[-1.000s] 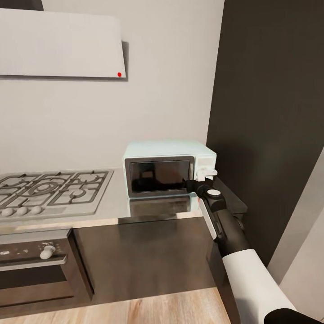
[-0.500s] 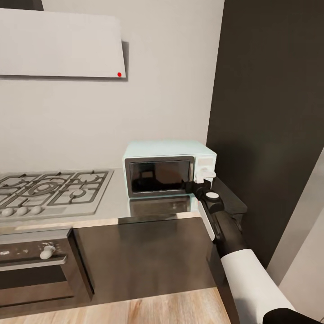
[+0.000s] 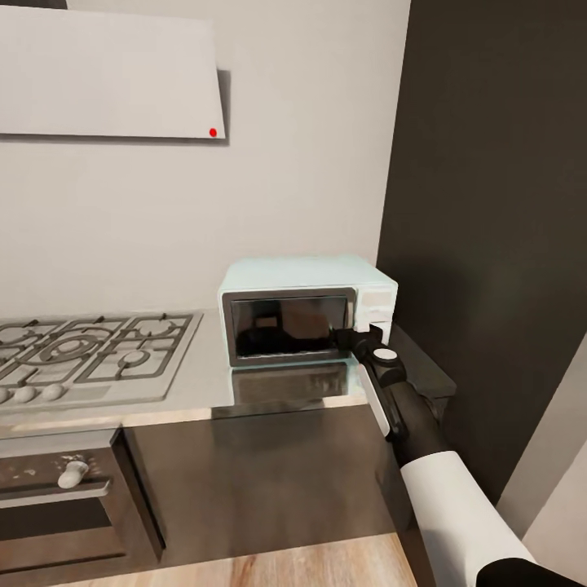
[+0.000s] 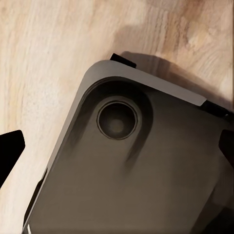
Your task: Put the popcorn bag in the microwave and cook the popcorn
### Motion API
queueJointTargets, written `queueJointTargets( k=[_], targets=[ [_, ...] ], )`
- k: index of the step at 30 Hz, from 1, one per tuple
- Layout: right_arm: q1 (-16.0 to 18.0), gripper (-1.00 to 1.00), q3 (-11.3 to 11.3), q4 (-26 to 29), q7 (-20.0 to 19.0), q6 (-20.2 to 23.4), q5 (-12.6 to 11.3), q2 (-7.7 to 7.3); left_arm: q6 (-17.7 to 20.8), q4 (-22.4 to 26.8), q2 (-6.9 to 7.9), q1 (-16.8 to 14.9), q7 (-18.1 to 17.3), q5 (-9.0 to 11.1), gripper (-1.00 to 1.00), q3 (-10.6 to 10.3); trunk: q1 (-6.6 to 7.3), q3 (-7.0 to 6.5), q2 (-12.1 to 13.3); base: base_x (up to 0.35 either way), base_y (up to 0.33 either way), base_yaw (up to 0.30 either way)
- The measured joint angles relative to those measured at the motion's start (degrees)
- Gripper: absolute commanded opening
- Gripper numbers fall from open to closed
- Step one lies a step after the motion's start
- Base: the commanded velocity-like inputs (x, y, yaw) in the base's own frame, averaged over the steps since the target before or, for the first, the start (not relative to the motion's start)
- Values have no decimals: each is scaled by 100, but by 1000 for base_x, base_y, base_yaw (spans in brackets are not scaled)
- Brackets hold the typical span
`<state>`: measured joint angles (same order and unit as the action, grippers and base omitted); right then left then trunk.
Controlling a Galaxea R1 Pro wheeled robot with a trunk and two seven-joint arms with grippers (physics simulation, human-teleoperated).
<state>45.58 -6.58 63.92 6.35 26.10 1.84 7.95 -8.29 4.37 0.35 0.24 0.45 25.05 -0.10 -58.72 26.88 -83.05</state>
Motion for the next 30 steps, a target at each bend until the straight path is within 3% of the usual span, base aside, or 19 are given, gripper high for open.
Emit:
queueJointTargets(
  k=[15,30],
  targets=[
    [0,100,178,-216,-2,-25,0,-22,-8,1,0,0,3,18,100,36,-1,0,0,3,0,0],
    [0,100,185,-448,-6,-273,0,-20,0,1,0,0,-3,41,100,50,-1,0,0,36,0,0]
  ],
)
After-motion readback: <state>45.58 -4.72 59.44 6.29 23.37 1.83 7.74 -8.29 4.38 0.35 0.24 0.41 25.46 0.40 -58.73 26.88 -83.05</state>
